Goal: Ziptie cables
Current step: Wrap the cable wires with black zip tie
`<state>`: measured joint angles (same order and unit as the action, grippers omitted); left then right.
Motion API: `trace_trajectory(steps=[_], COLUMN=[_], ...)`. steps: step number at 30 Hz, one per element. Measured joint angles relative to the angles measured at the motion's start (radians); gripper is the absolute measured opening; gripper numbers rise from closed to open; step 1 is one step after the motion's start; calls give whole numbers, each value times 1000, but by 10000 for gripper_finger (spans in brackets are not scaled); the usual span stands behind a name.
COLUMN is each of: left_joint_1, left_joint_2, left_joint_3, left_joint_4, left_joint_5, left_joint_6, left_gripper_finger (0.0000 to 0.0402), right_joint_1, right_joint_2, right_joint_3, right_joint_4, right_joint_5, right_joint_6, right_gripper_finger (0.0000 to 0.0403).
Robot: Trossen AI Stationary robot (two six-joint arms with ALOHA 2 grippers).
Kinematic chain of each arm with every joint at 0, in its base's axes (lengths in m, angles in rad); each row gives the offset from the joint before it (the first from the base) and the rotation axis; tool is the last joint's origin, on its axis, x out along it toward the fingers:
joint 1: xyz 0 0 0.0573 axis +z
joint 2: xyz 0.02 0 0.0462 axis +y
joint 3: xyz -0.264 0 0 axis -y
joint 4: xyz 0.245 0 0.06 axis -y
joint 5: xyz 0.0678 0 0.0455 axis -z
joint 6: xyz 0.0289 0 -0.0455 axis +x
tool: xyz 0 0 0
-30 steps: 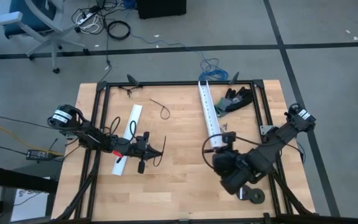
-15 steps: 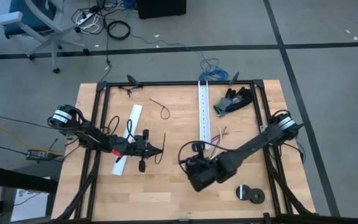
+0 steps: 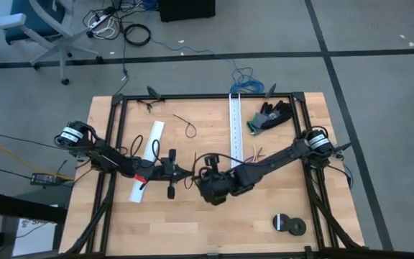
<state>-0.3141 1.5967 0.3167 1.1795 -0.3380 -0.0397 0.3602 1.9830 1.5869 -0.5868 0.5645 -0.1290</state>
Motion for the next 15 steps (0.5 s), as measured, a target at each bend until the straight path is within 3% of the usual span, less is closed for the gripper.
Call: trace_trajectory(steps=[12,15], left_joint_1=[49,69], left_joint_2=[13,28], left_joint_3=[25,25], left_joint_4=[-59,-60], left_joint_5=[-29,-30], left_joint_6=[34,38], left_gripper_finger=[1,1], right_joint_1=[-51,-68], right_joint_2=[28,28], right_joint_3=[-1,-1], right_joint_4=[177,200], right_joint_5=[-74,-145], right_joint_6=[-165,-180], right_gripper_finger=[0,4])
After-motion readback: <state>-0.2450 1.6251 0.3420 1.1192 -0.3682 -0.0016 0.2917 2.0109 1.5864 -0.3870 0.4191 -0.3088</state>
